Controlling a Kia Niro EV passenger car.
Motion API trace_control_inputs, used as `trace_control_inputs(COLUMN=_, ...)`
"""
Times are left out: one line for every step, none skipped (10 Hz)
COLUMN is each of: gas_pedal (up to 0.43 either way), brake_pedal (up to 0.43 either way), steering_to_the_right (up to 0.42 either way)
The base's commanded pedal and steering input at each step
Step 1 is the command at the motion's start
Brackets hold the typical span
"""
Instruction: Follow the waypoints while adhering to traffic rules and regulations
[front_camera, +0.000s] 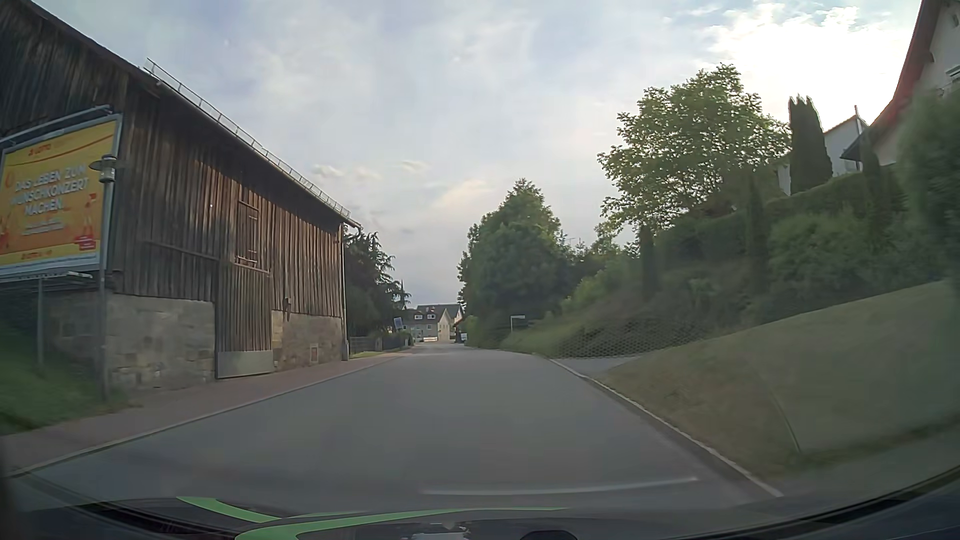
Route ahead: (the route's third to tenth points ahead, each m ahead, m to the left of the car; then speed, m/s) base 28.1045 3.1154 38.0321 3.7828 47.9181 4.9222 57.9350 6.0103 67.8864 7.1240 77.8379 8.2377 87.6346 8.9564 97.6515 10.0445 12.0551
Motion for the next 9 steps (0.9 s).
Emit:
trace_control_inputs(gas_pedal=0.11, brake_pedal=0.0, steering_to_the_right=-0.006)
trace_control_inputs(gas_pedal=0.11, brake_pedal=0.0, steering_to_the_right=-0.006)
trace_control_inputs(gas_pedal=0.11, brake_pedal=0.0, steering_to_the_right=-0.006)
trace_control_inputs(gas_pedal=0.11, brake_pedal=0.0, steering_to_the_right=-0.006)
trace_control_inputs(gas_pedal=0.11, brake_pedal=0.0, steering_to_the_right=-0.007)
trace_control_inputs(gas_pedal=0.098, brake_pedal=0.0, steering_to_the_right=-0.008)
trace_control_inputs(gas_pedal=0.098, brake_pedal=0.0, steering_to_the_right=-0.008)
trace_control_inputs(gas_pedal=0.098, brake_pedal=0.0, steering_to_the_right=-0.008)
trace_control_inputs(gas_pedal=0.098, brake_pedal=0.0, steering_to_the_right=-0.008)
